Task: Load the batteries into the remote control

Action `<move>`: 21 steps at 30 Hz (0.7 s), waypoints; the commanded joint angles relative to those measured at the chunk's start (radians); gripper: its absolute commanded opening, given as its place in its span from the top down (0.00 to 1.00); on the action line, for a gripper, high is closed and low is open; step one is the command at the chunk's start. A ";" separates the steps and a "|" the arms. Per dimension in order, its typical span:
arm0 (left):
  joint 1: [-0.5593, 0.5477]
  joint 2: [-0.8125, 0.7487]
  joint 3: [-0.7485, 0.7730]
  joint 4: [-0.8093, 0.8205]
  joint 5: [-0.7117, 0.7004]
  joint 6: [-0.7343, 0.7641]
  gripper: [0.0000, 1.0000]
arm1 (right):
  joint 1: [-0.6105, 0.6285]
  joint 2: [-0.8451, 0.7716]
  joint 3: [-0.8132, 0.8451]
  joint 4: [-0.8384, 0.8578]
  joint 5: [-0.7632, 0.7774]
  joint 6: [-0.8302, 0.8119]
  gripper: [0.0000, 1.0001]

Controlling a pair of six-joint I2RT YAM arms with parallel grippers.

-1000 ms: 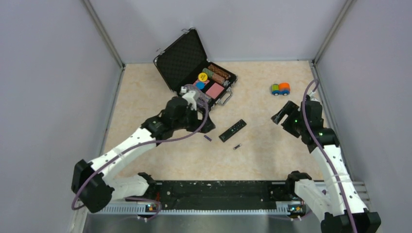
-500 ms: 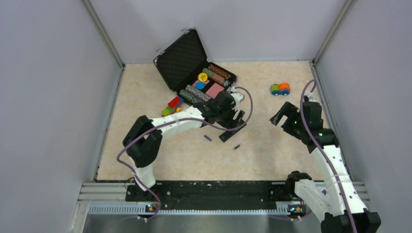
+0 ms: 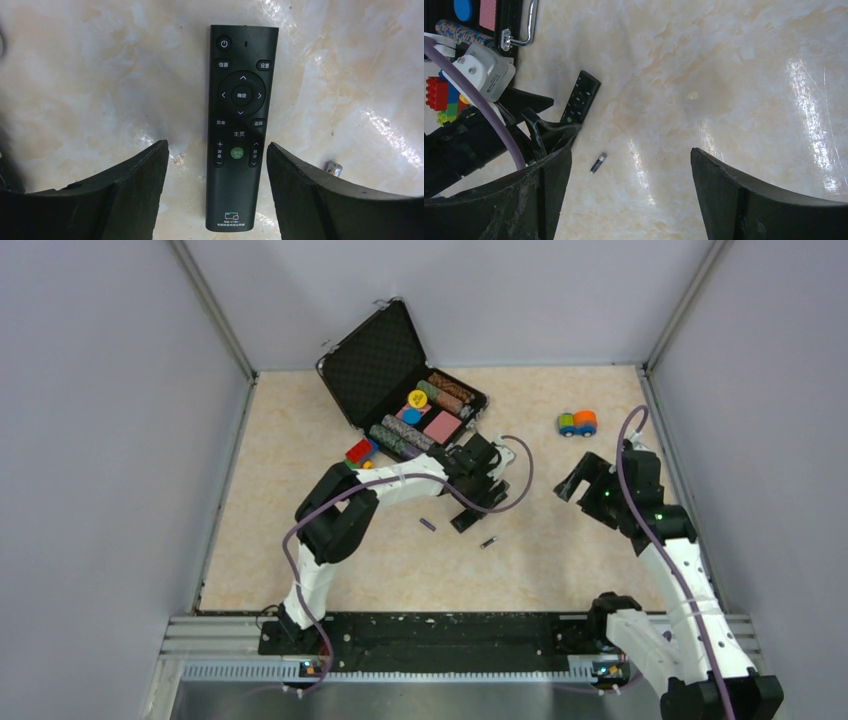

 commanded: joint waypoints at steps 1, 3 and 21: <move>-0.001 0.021 0.045 -0.019 0.018 0.024 0.24 | -0.009 -0.013 -0.006 0.001 -0.011 0.008 0.13; -0.001 0.038 0.050 -0.021 0.013 0.020 0.25 | -0.009 -0.015 -0.005 -0.001 -0.013 0.007 0.14; -0.030 0.072 0.087 -0.070 -0.105 -0.014 0.80 | -0.009 -0.032 0.023 -0.036 -0.031 0.023 0.14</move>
